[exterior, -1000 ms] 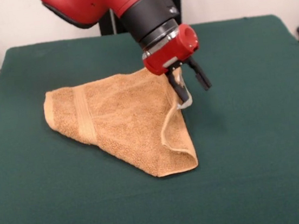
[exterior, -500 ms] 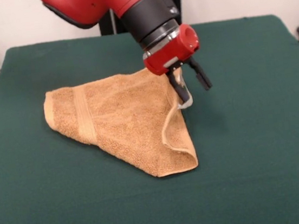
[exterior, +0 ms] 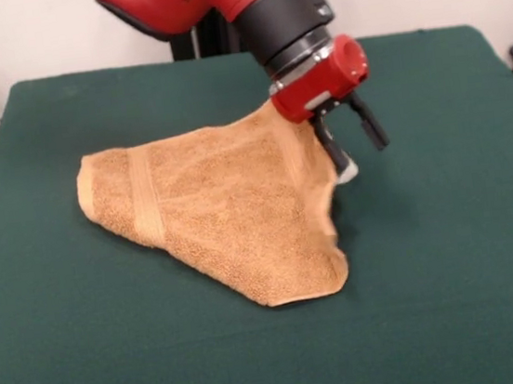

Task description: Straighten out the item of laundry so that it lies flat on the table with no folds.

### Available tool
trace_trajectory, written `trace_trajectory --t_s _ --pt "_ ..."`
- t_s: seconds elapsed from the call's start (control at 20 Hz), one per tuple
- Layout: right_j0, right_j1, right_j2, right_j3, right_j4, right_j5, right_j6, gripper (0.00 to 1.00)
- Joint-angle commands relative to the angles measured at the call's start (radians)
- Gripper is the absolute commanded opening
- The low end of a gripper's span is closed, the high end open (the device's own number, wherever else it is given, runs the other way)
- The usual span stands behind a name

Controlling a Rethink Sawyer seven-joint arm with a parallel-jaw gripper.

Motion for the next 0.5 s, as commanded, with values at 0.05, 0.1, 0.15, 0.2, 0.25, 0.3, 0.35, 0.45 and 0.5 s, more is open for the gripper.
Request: trace_trajectory --t_s 0.05,0.1,0.15,0.2,0.25,0.3,0.35,0.45,0.5 --pt "0.095 -0.038 0.009 0.032 0.125 -0.108 0.342 1.0" --pt "0.107 -0.045 0.004 0.038 0.132 -0.121 0.352 1.0" --pt "0.12 -0.053 -0.001 0.044 0.139 -0.134 0.361 1.0" --pt "0.13 -0.057 -0.003 0.047 0.144 -0.142 0.369 1.0" --pt "0.14 -0.062 -0.006 0.05 0.149 -0.149 0.376 1.0" --pt "0.15 -0.067 -0.008 0.052 0.154 -0.157 0.384 1.0" --pt "0.15 -0.063 -0.008 0.049 0.151 -0.155 0.384 1.0" --pt "0.147 -0.044 -0.011 0.035 0.134 -0.152 0.375 1.0" --pt "0.143 -0.031 -0.013 0.026 0.121 -0.15 0.369 1.0"
